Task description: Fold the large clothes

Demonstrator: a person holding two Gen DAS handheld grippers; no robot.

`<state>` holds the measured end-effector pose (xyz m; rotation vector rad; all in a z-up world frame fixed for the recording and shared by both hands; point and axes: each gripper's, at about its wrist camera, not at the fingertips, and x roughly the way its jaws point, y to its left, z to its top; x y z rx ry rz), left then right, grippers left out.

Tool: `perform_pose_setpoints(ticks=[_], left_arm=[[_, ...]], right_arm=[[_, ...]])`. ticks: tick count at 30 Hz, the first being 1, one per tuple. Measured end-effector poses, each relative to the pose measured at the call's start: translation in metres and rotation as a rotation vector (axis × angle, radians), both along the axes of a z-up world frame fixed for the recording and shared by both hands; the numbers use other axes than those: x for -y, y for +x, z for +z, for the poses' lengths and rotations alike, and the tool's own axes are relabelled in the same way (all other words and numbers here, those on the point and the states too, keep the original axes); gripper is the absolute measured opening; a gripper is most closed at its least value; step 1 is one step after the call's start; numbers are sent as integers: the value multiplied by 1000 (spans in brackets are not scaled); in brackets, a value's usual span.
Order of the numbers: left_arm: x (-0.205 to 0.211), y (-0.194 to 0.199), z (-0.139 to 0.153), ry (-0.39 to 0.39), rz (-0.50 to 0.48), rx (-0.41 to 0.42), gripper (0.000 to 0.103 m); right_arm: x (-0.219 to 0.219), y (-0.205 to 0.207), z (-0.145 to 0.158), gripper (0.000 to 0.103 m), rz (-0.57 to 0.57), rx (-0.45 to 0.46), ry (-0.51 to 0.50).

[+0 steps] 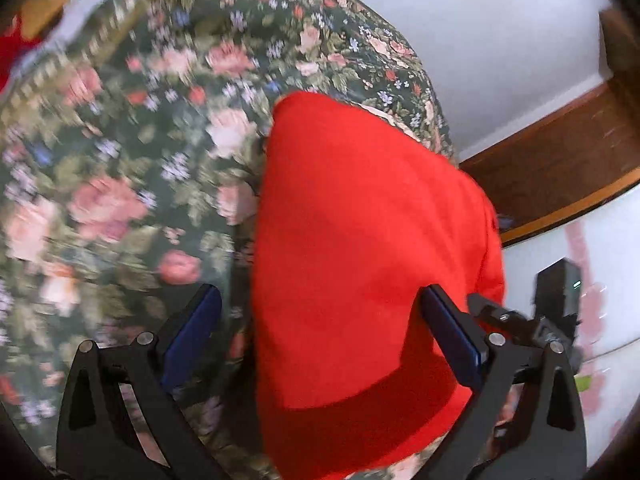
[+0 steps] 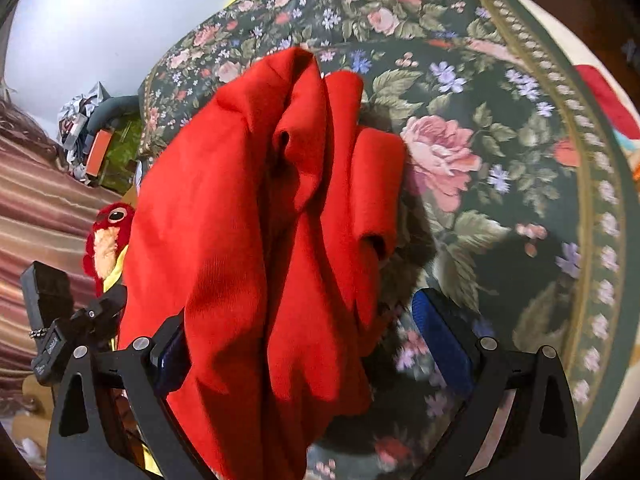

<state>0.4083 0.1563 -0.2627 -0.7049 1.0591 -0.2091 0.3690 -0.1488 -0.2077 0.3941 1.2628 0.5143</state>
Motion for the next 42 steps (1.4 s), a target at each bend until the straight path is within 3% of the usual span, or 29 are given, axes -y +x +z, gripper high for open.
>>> perform_pose_setpoints(ticks=[6, 9, 12, 14, 15, 17, 21, 28, 33, 38, 42], left_arm=[[0, 18, -24, -181, -2, -31, 94], [1, 22, -25, -193, 3, -40, 92], [-2, 19, -24, -213, 11, -59, 88], [-4, 15, -22, -212, 5, -64, 82], [-5, 13, -18, -209, -4, -63, 80], [-7, 5, -10, -198, -12, -49, 66], [-12, -7, 19, -123, -23, 5, 55], [-56, -30, 66, -70, 26, 118, 54], [-103, -31, 93, 15, 55, 178, 54], [-153, -19, 94, 50, 88, 174, 54], [-184, -3, 74, 62, 100, 137, 54]], right_arm=[[-14, 4, 2, 93, 64, 20, 30], [-19, 3, 4, 84, 64, 28, 20], [-19, 2, 10, 65, 54, 33, 26], [-20, 2, 18, 42, 51, 40, 28], [-20, 1, 22, 37, 50, 43, 35], [-24, -1, 31, 27, 56, 55, 45], [-44, -10, 52, 25, 80, 87, 38], [-100, -17, 77, 24, 127, 146, 41], [-150, -6, 88, 24, 170, 204, 63], [-200, 11, 82, 24, 209, 226, 75], [-232, 27, 59, 24, 220, 196, 70]])
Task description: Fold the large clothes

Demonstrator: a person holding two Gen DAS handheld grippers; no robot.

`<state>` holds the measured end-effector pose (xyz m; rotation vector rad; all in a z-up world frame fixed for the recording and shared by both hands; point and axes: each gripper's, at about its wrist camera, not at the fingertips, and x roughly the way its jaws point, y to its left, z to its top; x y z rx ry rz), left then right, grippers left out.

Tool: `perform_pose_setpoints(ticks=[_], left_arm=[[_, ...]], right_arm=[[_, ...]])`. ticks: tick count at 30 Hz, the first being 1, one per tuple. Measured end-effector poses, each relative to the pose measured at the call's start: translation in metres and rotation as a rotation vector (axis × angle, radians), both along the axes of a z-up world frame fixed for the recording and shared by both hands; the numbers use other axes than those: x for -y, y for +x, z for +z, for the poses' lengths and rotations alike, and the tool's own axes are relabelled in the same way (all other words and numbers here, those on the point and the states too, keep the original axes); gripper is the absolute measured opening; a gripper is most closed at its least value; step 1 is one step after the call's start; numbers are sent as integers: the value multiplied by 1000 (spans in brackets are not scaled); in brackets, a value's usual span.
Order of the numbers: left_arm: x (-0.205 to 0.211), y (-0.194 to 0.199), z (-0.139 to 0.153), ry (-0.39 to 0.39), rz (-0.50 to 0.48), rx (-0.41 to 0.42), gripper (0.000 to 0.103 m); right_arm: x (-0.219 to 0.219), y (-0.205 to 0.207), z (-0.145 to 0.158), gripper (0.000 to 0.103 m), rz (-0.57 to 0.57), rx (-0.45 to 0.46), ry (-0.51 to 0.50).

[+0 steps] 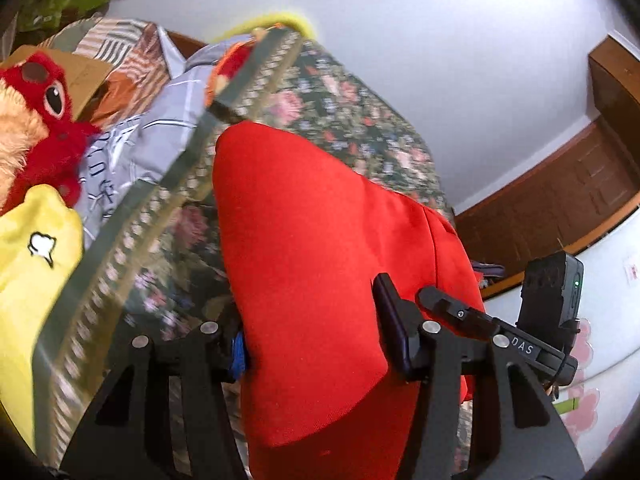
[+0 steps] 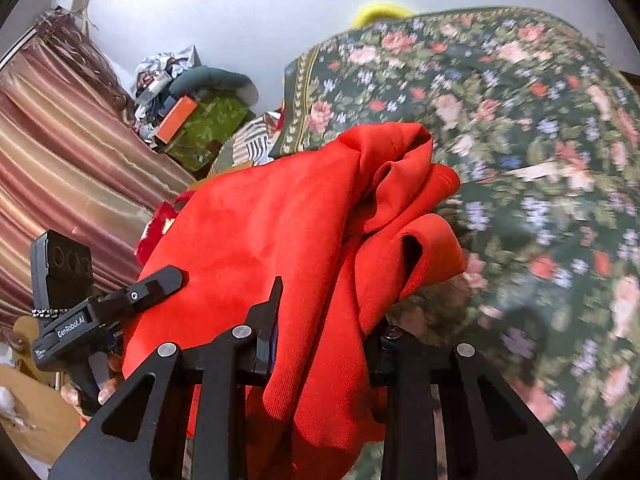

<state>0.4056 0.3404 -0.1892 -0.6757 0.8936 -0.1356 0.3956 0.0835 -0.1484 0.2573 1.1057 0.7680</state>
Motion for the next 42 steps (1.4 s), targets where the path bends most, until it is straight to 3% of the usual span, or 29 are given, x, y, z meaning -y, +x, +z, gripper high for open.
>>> perform_pose_setpoints(ticks=[9, 12, 15, 19, 22, 27, 29, 31, 33, 36, 42], left_arm=[[-39, 24, -99, 78, 17, -233, 56], [-40, 7, -105, 91, 26, -190, 63], [-39, -5, -102, 110, 58, -210, 75], [-25, -23, -91, 175, 68, -209, 78], [-13, -43, -83, 231, 89, -195, 80], [7, -73, -77, 270, 90, -206, 90], [19, -84, -77, 338, 68, -225, 89], [36, -98, -68, 446, 58, -230, 87], [46, -108, -56, 489, 56, -218, 87], [58, -130, -23, 516, 80, -153, 87], [78, -178, 67, 504, 148, 43, 87]], right_arm=[[-48, 17, -95, 25, 22, -73, -176], [-43, 12, -100, 29, 45, -62, -180], [-33, 8, -99, 33, 61, -74, -210], [-19, -11, -89, 44, 74, -13, -278], [-13, -21, -87, 65, 59, 26, -364], [-5, -51, -78, 66, 115, 131, -452], [-1, -62, -69, 67, 123, 165, -466], [8, -72, -57, 66, 108, 145, -434], [15, -78, -44, 67, 85, 117, -371], [26, -96, -14, 67, 51, 143, -302], [48, -143, 72, 67, 23, 322, -199]])
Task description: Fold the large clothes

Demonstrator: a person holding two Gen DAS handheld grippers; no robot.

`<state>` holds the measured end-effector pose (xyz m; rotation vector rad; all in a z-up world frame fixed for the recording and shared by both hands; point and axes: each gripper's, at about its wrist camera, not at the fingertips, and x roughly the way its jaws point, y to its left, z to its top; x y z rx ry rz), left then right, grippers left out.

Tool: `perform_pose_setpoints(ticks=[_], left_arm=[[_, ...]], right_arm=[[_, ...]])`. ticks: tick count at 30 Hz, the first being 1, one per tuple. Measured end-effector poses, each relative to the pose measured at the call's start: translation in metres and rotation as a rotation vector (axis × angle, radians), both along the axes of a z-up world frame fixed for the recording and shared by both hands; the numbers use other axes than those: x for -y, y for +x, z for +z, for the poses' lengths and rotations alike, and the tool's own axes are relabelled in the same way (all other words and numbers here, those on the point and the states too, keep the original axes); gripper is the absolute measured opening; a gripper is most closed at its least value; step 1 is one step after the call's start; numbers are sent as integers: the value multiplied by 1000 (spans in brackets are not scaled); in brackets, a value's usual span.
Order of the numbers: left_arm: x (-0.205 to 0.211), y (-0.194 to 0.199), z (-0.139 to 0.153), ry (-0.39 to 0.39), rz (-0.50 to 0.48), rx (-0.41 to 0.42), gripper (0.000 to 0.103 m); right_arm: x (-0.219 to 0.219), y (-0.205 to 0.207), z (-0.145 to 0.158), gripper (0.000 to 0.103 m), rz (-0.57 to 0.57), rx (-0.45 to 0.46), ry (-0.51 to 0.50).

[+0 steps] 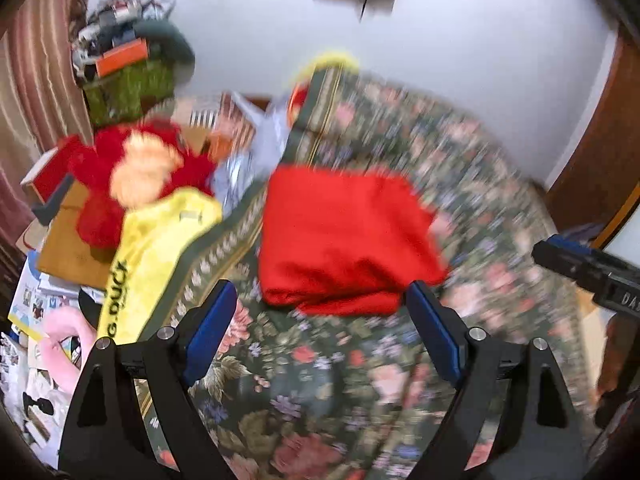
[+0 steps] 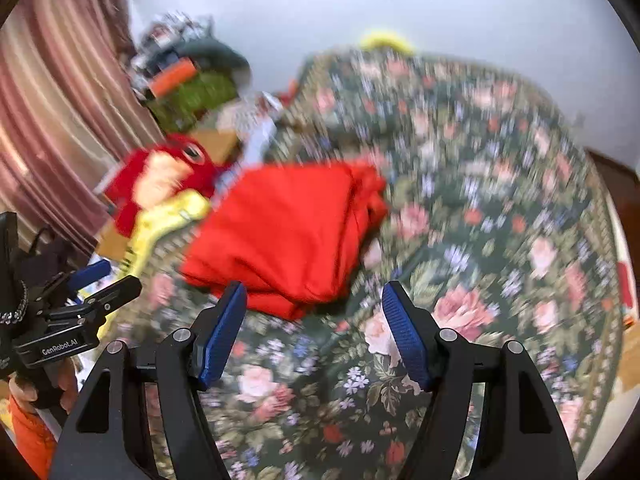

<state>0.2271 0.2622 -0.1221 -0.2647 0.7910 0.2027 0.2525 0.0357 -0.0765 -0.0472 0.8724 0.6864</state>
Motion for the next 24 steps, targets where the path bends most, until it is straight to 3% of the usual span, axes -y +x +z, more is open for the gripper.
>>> perform_pose_setpoints(ticks=[7, 13, 18, 22, 24], left_arm=[[37, -76, 104, 49, -16, 292, 87], [80, -145, 155, 117, -43, 493, 87], [114, -196, 175, 206, -24, 626, 87], [131, -216, 175, 252, -11, 655, 87], [134, -222, 172, 255, -3, 658, 88]], right_arm=[[35, -72, 96, 67, 7, 236, 167], [62, -145, 147, 67, 35, 428, 297], [72, -185, 157, 66, 17, 528, 348], [74, -206, 154, 67, -20, 573, 336], [74, -207, 151, 73, -39, 571, 325]])
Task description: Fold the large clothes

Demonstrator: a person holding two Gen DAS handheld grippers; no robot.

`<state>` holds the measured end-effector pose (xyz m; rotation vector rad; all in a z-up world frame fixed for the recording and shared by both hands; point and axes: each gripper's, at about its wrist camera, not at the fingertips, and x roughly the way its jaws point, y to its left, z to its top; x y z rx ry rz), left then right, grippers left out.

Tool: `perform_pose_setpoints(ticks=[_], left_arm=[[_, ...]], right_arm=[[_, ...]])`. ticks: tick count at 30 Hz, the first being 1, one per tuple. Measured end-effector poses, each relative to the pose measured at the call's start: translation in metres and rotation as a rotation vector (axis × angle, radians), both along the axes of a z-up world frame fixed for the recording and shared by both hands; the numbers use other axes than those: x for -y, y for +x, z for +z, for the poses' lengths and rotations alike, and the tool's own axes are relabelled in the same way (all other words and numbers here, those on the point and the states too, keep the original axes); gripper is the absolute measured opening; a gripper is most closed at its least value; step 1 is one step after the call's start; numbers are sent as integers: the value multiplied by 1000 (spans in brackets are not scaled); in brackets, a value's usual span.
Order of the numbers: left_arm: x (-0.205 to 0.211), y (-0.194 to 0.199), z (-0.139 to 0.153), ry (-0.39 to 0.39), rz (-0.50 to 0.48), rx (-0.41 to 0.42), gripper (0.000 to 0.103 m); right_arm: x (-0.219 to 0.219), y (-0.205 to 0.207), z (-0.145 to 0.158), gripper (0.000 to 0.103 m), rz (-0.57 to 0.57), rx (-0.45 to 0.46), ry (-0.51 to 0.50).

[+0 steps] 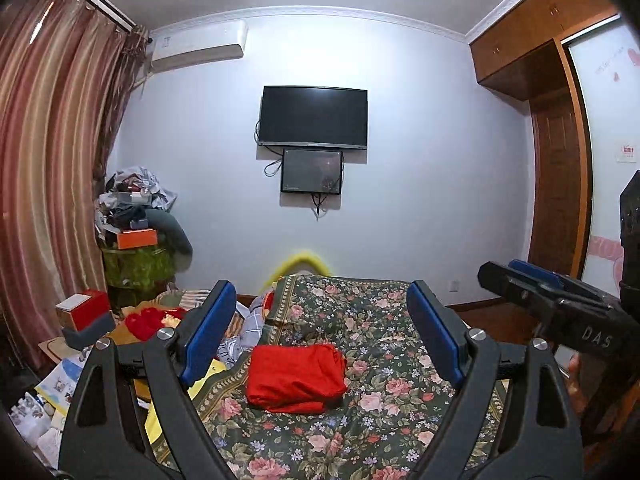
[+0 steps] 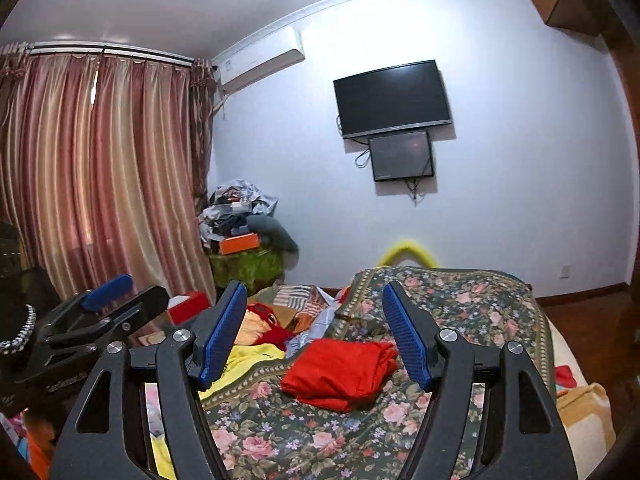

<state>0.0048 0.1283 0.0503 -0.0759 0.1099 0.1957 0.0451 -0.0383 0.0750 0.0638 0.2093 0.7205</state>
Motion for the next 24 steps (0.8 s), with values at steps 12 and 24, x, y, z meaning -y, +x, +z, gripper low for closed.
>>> perform_pose_setpoints(ticks=[12, 24], left_arm=[[7, -14, -11, -22, 26, -10, 98], [7, -14, -16, -24, 32, -15, 100]], right_arm=[[0, -9, 1, 103, -81, 39, -31], [3, -9, -9, 103, -84, 18, -46]])
